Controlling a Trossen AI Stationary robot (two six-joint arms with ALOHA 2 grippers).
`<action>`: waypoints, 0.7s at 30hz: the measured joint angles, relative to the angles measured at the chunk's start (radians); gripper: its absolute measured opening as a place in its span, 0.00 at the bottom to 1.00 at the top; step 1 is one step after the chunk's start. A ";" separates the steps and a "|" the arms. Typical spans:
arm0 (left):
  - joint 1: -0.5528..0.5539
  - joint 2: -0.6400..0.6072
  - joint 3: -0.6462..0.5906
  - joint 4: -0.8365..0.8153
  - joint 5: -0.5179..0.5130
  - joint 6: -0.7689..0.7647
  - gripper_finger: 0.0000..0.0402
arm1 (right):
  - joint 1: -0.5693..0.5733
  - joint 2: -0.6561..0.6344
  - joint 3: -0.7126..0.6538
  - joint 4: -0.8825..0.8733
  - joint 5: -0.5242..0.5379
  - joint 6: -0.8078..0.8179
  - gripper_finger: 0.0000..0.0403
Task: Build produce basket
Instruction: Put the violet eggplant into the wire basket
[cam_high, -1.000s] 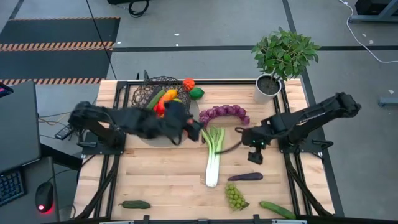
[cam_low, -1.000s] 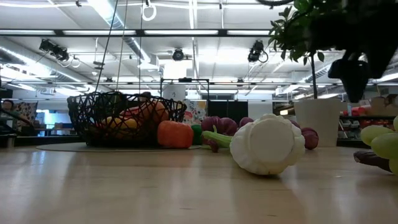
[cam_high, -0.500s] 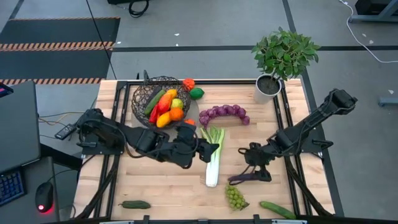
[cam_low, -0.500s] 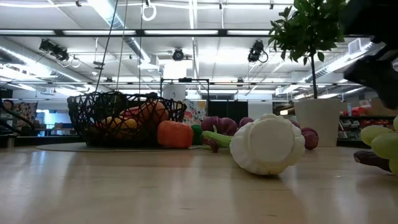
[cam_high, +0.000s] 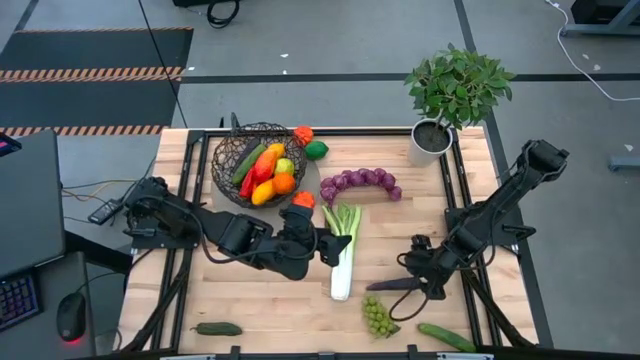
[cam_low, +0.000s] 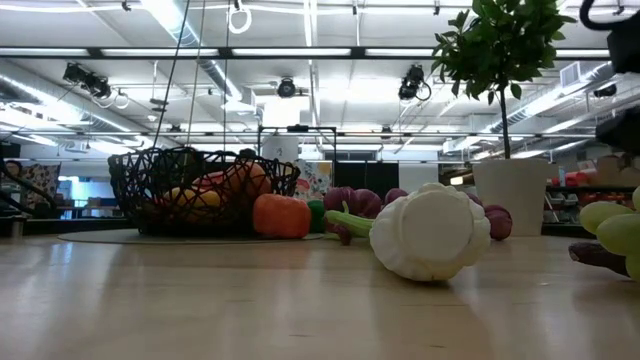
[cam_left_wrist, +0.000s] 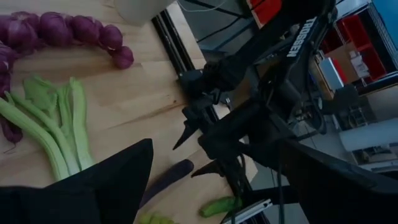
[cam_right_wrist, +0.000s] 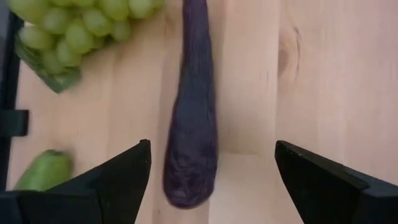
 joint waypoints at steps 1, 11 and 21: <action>0.002 0.000 0.000 0.000 0.000 0.000 0.89 | 0.000 0.000 -0.016 0.022 -0.008 0.000 0.86; 0.016 0.000 0.000 -0.001 0.001 0.024 0.89 | 0.012 0.004 -0.105 0.218 -0.020 0.043 0.78; 0.039 -0.001 0.000 0.014 0.003 0.028 0.89 | 0.017 0.170 -0.108 0.257 0.015 0.079 0.69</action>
